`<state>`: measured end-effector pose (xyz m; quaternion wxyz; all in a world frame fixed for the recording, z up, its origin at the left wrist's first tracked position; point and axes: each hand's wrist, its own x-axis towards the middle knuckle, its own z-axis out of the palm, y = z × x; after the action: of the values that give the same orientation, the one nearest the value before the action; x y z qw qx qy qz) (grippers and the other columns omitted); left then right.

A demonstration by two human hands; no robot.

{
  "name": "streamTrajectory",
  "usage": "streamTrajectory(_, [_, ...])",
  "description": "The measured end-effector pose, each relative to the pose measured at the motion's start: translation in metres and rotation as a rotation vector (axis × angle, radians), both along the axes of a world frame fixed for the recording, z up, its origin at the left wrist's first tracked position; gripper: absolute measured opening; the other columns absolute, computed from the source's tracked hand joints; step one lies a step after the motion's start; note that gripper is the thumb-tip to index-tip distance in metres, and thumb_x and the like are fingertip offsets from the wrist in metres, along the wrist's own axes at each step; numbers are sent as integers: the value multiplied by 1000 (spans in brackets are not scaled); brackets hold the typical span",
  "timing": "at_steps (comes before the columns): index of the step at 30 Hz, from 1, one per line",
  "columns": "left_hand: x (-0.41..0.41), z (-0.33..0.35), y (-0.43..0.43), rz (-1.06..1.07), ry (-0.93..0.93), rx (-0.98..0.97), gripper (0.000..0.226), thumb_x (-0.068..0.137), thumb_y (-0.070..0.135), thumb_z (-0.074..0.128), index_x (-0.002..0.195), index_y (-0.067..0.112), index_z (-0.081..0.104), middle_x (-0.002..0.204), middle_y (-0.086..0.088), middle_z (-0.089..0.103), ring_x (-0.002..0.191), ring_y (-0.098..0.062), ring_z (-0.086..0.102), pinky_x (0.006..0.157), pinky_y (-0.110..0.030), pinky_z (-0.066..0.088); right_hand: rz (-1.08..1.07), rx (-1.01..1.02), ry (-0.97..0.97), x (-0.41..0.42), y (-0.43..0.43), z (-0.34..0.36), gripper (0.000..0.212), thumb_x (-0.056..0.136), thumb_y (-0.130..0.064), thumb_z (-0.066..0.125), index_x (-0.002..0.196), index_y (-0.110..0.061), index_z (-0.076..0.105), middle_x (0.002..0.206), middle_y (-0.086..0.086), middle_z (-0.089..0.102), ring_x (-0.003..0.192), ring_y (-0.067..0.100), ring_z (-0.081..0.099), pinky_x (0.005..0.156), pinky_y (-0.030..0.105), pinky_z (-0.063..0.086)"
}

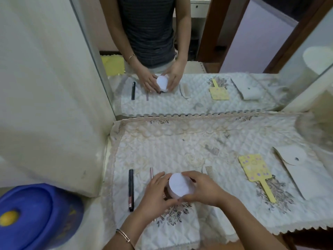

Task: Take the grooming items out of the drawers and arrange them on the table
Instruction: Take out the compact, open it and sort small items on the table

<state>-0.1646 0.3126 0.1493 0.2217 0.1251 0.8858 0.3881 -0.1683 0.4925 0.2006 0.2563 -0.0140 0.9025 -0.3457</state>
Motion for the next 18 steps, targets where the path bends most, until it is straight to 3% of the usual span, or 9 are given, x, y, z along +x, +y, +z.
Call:
streamTrajectory(4, [0, 7, 3, 40, -31, 92, 87, 69, 41, 76, 141, 29, 28, 144, 9, 30, 134, -9, 29, 111, -29, 29, -83, -102, -61, -2, 14, 3, 78, 57, -44, 80, 127, -22, 52, 121, -14, 52, 106, 4, 52, 86, 18, 43])
streamTrajectory(7, [3, 6, 11, 2, -52, 91, 91, 65, 44, 78, 139, 33, 27, 136, 17, 36, 130, -5, 32, 109, -25, 28, -169, -226, -66, -5, 27, 7, 47, 62, -42, 80, 104, -24, 68, 103, -8, 68, 88, 1, 64, 74, 16, 50])
streamTrajectory(9, [8, 4, 18, 19, -61, 89, 95, 60, 53, 77, 139, 34, 28, 136, 18, 41, 128, -5, 36, 111, -33, 33, -195, -265, -49, -9, 34, 10, 29, 66, -44, 77, 85, -23, 72, 88, -6, 71, 76, 0, 64, 69, 18, 49])
streamTrajectory(12, [15, -4, 29, 29, -62, 61, 110, 55, 49, 78, 144, 34, 15, 135, 19, 48, 127, -7, 41, 107, -40, 37, -252, -233, 4, -18, 37, 8, 45, 73, -54, 66, 59, -12, 57, 62, -4, 56, 60, 9, 51, 61, 23, 38])
streamTrajectory(16, [18, -5, 41, 18, -14, 22, 108, 63, 43, 72, 131, 55, -11, 137, 13, 48, 127, -10, 42, 105, -38, 37, -333, -213, 1, -27, 35, -6, 56, 76, -59, 59, 52, -14, 37, 53, -3, 40, 52, 11, 39, 55, 25, 31])
streamTrajectory(18, [19, -7, 46, 19, 9, -10, 97, 71, 41, 66, 135, 46, -7, 141, 9, 44, 130, -13, 38, 106, -30, 33, -346, -199, 10, -29, 35, -12, 56, 80, -56, 57, 49, -17, 31, 51, -5, 38, 51, 11, 37, 54, 24, 29])
